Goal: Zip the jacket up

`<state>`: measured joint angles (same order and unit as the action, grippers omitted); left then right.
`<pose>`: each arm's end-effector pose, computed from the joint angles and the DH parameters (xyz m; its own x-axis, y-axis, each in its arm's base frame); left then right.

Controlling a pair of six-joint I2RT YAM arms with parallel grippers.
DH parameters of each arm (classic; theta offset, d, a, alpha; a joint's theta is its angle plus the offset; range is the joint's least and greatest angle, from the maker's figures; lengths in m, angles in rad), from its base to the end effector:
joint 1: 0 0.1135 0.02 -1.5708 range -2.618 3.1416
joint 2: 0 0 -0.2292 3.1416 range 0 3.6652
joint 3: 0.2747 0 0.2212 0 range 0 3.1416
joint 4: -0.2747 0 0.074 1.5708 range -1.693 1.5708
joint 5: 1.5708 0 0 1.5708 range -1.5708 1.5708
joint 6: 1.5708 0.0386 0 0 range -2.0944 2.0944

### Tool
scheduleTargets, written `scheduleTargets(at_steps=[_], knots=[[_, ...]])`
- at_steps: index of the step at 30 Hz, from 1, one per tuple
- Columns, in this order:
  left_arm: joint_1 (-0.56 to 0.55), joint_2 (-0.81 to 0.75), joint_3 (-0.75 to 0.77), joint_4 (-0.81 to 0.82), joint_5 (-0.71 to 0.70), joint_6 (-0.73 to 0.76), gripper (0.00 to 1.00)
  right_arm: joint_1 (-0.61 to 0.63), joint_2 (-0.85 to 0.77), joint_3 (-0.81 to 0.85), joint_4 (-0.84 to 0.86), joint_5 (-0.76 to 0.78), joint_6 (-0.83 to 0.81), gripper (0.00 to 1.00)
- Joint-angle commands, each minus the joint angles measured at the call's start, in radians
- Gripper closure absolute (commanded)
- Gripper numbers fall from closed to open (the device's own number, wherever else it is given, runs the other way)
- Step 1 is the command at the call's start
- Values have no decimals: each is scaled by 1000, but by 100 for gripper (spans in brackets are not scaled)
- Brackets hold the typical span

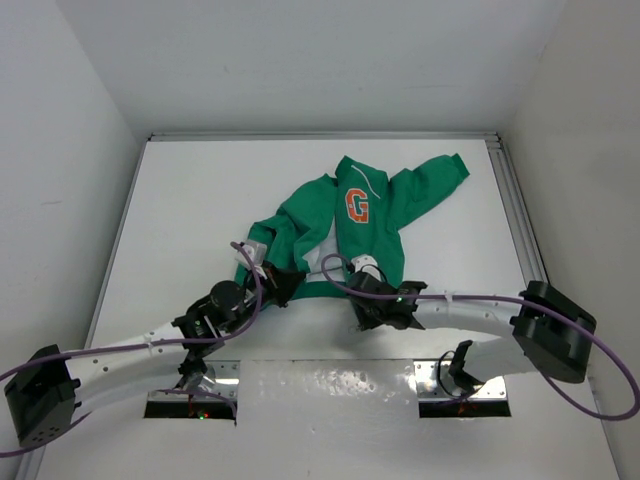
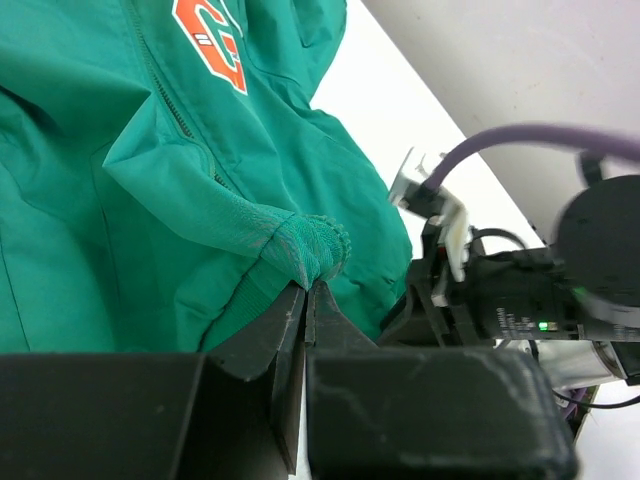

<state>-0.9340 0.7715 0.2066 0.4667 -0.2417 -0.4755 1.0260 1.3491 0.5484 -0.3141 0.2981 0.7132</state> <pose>0.1136 -0.1381 0.1991 -0.3443 -0.2819 -0.8955 0.5414 0.7196 -0.4347 0.1184 0.1735 0.1265 -0.8429 -0.1842 -0.5056 -0.2631 0.9607 0.0887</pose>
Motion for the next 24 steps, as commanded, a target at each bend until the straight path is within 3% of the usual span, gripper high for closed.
scheduleTargets(at_steps=[1, 3, 6, 8, 13, 21, 24], knots=[[3, -11, -4, 37, -5, 6, 100, 19, -76, 65, -20, 44, 15, 72], [3, -8, 8, 26, 5, 8, 100, 19, -106, 77, -39, 56, 19, 66], [3, -21, -3, 39, 9, 5, 100, 19, -148, 74, -95, 88, 26, 67], [3, -21, 4, 29, 2, 8, 100, 19, -168, 53, -97, 104, 42, 85], [3, -31, -1, 32, 12, 8, 100, 19, -133, 24, -71, 90, 71, 89], [3, -34, 5, 17, 4, 8, 100, 19, -50, 44, -69, 127, 88, 63], [3, -46, -1, 23, 12, 8, 100, 17, -25, 44, -62, 110, 95, 61]])
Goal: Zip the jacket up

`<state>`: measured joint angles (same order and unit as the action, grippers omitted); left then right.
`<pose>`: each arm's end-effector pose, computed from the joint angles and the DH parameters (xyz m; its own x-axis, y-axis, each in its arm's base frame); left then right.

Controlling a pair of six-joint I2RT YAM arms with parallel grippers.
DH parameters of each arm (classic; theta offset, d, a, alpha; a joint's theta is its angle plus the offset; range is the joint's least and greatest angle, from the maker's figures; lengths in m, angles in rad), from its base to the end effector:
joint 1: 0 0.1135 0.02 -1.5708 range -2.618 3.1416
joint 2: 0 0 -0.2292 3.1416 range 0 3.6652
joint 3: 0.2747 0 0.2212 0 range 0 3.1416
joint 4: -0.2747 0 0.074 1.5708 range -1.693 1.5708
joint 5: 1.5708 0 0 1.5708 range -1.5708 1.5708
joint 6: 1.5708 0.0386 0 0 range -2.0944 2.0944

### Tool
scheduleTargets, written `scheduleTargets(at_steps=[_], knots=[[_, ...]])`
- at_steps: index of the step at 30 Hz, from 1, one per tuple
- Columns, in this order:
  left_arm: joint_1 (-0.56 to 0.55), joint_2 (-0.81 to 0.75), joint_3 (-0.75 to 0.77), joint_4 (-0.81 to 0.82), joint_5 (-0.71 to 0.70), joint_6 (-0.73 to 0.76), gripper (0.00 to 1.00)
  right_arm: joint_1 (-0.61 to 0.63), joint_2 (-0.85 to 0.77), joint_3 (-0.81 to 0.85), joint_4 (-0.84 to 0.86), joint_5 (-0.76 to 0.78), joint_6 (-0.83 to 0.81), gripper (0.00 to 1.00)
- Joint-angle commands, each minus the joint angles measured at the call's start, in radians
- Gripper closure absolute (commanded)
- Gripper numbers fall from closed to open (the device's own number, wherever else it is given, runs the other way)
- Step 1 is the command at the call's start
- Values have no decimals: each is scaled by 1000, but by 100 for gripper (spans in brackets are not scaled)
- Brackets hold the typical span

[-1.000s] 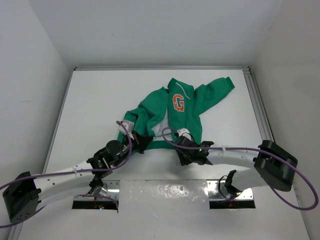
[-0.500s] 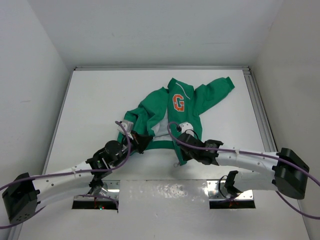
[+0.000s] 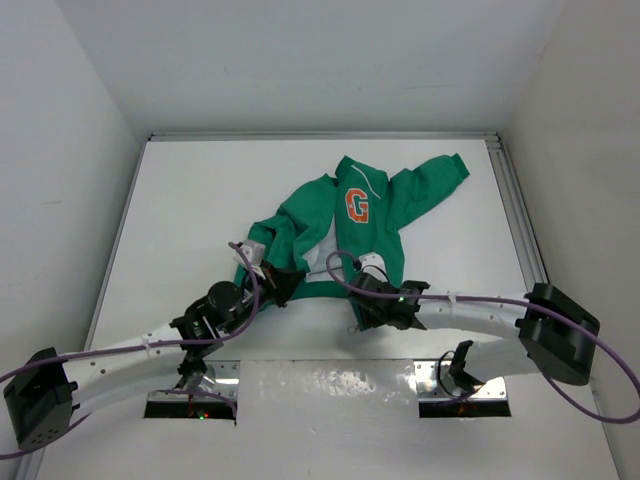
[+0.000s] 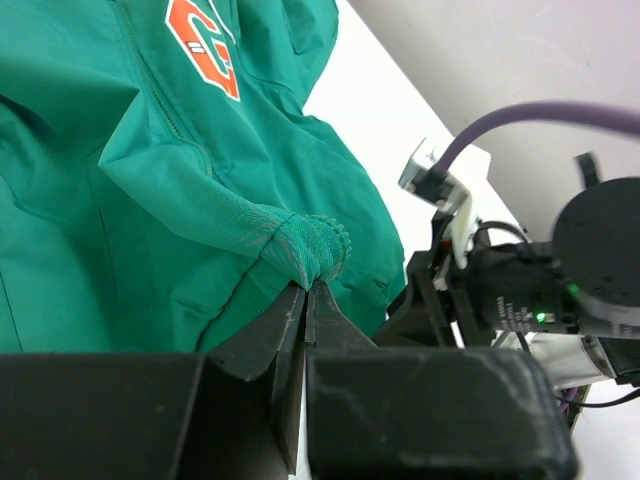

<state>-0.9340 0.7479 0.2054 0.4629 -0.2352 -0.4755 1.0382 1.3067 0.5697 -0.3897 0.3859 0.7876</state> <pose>0.1122 -0.1365 0.2020 -0.3367 -0.2934 -0.8947 0.5507 0.7094 -0.4399 0.1168 0.1695 0.1370 -0.8309 -0.1167 -0.5440 -0.1802 0.9815 0.0647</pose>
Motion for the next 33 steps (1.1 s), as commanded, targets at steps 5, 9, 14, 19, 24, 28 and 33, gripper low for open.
scheduleTargets(at_steps=[5, 9, 14, 19, 24, 28, 33], knots=[[3, -15, 6, 14, 0, 11, 100, 6, 22, -10, 46, -7, 56, 60], [3, -4, 6, 19, -6, 9, 100, 8, 12, -31, 60, -38, 78, 61], [3, -8, 5, 28, -1, 8, 100, 8, 22, -44, 74, -68, 87, 61], [3, -18, 3, 22, 5, 6, 100, 8, 63, -39, 101, -76, 91, 61], [3, -13, 9, 14, 5, 6, 100, 8, 71, -53, 146, -61, 113, 62], [3, -9, 9, 17, -1, 8, 100, 8, 66, -74, 163, -51, 131, 69], [3, -12, 0, 25, 4, 6, 100, 8, 62, -112, 189, -55, 153, 83]])
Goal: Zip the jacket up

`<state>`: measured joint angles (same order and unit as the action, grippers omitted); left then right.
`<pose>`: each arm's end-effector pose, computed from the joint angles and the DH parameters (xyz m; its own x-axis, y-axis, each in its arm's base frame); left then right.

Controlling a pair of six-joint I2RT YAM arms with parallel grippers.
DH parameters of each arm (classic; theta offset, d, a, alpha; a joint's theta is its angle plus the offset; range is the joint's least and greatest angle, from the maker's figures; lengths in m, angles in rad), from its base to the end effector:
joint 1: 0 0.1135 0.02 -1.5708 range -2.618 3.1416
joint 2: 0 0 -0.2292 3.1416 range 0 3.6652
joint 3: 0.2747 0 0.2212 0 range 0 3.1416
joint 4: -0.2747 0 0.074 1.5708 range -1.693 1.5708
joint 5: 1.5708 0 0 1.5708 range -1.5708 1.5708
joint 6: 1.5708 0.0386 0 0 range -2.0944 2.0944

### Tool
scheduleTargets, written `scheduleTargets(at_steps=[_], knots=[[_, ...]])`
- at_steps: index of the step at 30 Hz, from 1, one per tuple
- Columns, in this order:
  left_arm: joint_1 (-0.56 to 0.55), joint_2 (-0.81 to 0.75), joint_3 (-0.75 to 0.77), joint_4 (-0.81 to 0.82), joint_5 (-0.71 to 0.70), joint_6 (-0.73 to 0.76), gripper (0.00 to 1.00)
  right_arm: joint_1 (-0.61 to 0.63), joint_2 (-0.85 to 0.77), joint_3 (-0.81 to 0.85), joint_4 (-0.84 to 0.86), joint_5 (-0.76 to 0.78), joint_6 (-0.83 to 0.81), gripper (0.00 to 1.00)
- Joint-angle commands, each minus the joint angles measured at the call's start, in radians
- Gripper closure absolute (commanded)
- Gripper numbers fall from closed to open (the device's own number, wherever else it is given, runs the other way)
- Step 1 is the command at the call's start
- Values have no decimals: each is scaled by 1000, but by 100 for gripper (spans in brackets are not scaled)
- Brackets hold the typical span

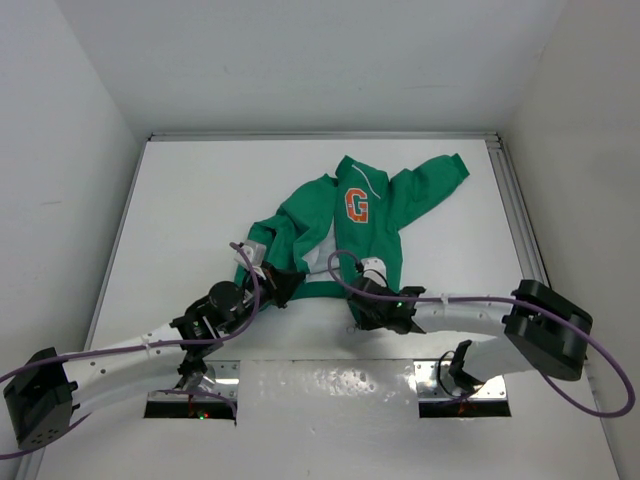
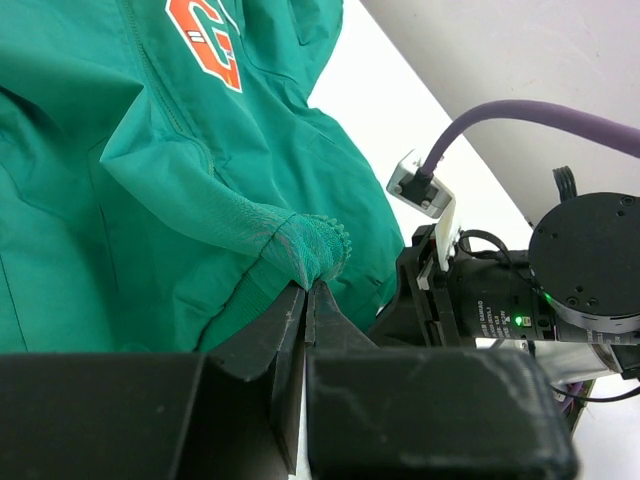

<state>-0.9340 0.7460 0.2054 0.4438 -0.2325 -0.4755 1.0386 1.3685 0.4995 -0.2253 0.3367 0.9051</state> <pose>0.1119 -0.1363 0.2002 -0.3468 -0.2802 -0.8951 0.5480 0.7139 -0.4358 0.1165 0.1727 0.1160 -0.8577 0.0065 -0.5142 -0.1002 0.9787 0.1794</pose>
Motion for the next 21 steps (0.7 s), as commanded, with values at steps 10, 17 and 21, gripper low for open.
scheduleTargets(at_steps=[10, 17, 21], knots=[[3, 35, 14, 58, 28, -15, 100, 8, -104, -119, 219, -65, 20, 100], [3, 47, 43, 41, 36, -54, 100, 8, -327, -240, 587, -54, -20, 100], [3, 64, 112, -34, 36, -84, 100, 8, -468, -335, 844, -22, -77, 100]])
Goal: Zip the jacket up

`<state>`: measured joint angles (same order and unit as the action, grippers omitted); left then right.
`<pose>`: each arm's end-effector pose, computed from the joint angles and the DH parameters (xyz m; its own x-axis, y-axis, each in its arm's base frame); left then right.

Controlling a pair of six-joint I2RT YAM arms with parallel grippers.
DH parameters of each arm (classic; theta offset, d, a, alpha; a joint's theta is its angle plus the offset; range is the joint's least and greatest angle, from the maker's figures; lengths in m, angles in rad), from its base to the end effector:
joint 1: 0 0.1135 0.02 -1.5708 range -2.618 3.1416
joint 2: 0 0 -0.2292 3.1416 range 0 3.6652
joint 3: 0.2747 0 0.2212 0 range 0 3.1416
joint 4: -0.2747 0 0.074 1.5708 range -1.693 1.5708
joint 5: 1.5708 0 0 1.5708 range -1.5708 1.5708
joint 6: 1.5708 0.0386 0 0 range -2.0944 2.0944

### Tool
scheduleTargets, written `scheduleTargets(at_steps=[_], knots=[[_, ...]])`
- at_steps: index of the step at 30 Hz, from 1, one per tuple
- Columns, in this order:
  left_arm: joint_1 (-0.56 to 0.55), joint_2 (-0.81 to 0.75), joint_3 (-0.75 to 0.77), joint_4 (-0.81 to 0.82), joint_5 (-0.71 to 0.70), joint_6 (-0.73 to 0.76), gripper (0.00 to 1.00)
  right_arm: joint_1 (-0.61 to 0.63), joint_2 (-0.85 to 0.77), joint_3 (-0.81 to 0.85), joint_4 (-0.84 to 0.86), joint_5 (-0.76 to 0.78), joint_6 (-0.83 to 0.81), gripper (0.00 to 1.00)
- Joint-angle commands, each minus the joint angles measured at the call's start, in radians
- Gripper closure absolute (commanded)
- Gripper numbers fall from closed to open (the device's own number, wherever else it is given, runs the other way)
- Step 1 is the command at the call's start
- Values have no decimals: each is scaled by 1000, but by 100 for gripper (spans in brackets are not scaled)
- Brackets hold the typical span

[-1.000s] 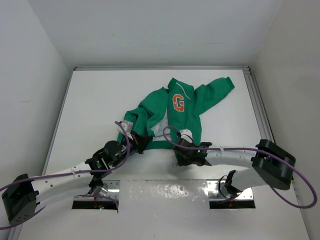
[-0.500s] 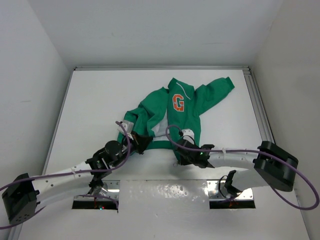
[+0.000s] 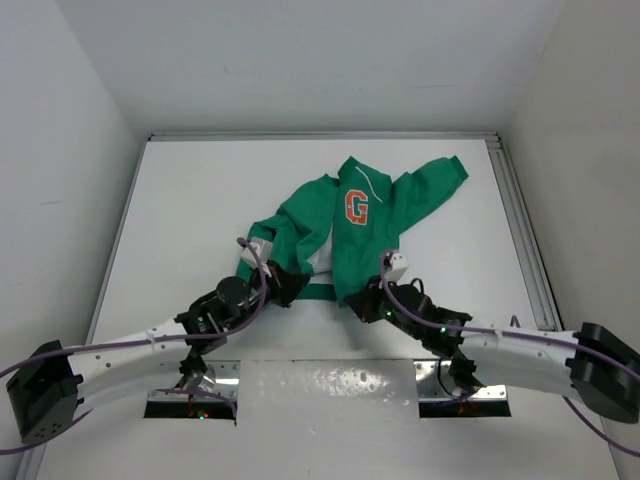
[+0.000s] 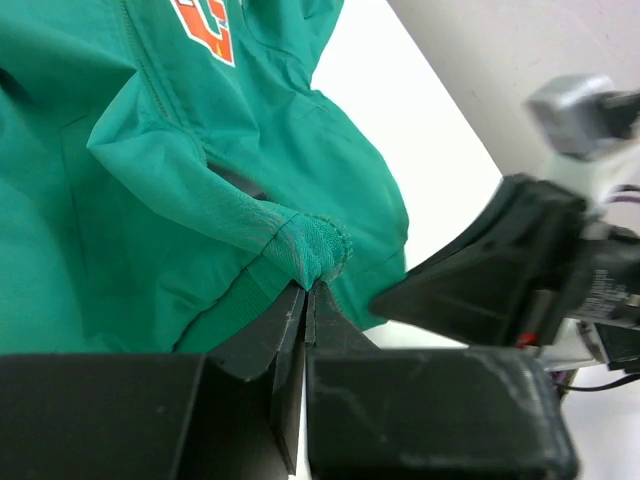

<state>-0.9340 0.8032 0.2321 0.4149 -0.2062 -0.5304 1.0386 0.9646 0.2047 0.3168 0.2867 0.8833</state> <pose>0.1151 -0.1423 0.1964 -0.4171 -0.2688 -0.8682 0.5283 0.7056 -0.4722 0.1035 0.1542 0.1511 -0.6766 0.3118 -0.6670 -0.2741 0.7341 0.6213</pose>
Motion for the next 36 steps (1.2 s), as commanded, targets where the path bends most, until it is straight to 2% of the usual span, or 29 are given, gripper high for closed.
scheduleTargets(at_steps=[1, 8, 17, 20, 23, 36], knots=[[3, 7, 113, -19, 5, -34, 100, 8, -99, -51, 338, 35, -66, 100], [3, 10, 141, -21, 22, -94, 100, 8, -182, -149, 577, 63, -84, 100], [3, 93, 153, -2, 91, -144, 100, 8, -164, -182, 726, 16, -107, 100], [3, 111, 190, -31, 113, -145, 100, 8, -168, -171, 726, 19, -127, 100], [3, 93, 168, 21, 131, -169, 100, 8, -164, -162, 726, 8, -135, 100], [3, 77, 168, 19, 163, -180, 100, 8, -127, -154, 731, -21, -164, 100]])
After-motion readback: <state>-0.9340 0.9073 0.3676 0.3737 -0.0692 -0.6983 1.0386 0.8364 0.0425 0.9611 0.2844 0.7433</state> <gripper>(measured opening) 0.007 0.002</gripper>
